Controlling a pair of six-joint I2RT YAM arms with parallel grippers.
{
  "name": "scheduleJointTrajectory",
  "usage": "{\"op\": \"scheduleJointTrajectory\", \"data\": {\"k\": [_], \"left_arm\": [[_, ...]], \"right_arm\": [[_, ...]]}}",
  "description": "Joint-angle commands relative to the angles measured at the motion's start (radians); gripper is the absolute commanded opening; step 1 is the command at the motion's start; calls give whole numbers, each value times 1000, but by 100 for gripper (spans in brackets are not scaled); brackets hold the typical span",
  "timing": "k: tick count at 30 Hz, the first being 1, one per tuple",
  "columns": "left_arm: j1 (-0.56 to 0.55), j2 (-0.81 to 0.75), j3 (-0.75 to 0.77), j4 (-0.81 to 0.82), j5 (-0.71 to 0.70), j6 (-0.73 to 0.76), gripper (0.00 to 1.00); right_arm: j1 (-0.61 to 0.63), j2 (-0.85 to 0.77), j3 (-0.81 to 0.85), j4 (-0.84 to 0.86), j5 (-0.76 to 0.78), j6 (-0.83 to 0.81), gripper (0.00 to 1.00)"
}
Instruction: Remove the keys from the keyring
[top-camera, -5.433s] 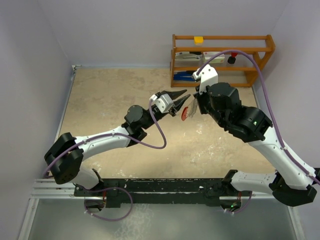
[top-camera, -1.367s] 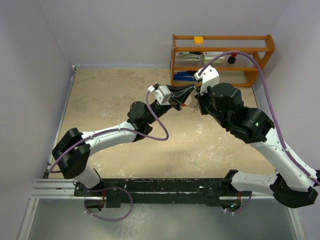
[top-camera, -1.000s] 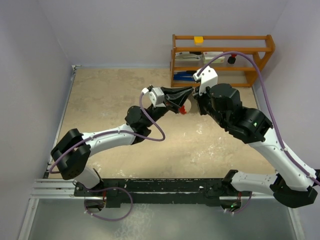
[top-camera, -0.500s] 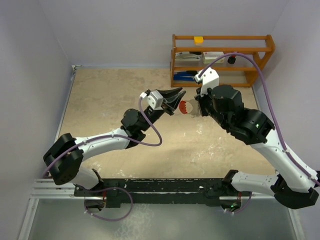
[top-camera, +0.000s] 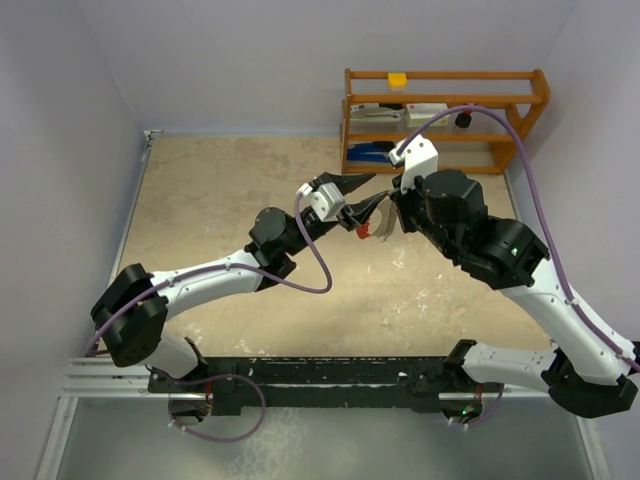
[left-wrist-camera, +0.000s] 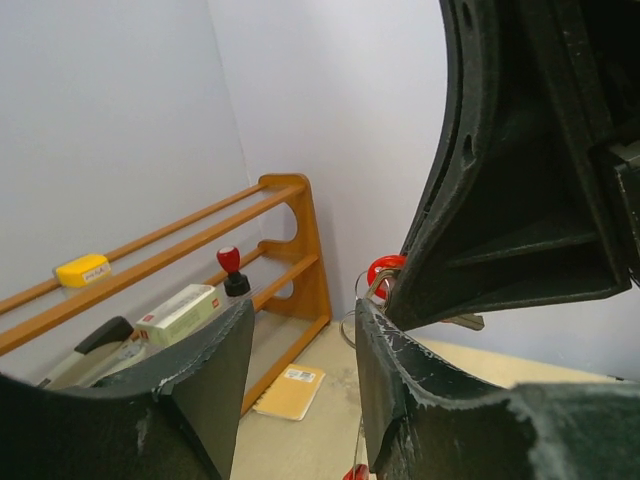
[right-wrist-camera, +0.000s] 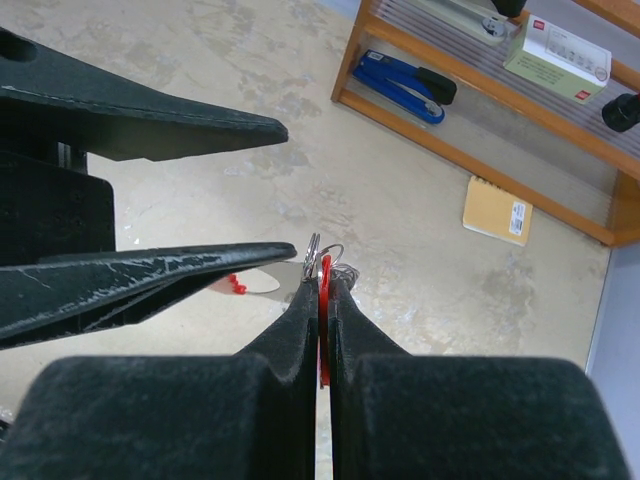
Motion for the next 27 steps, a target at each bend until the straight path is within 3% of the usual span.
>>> {"op": "scheduleJointTrajectory", "data": {"k": [1,17,27], "left_arm": [[-4,21,65,-24,57,50,43],[-4,47,75,-71,37,118,44],[-4,74,93,-18,166,76,38]], "right_arm": [[4,-6,36,27,8,-7,0],[4,4,43,24,4,-8,0],[4,10,45,25,-1,-9,0]]}}
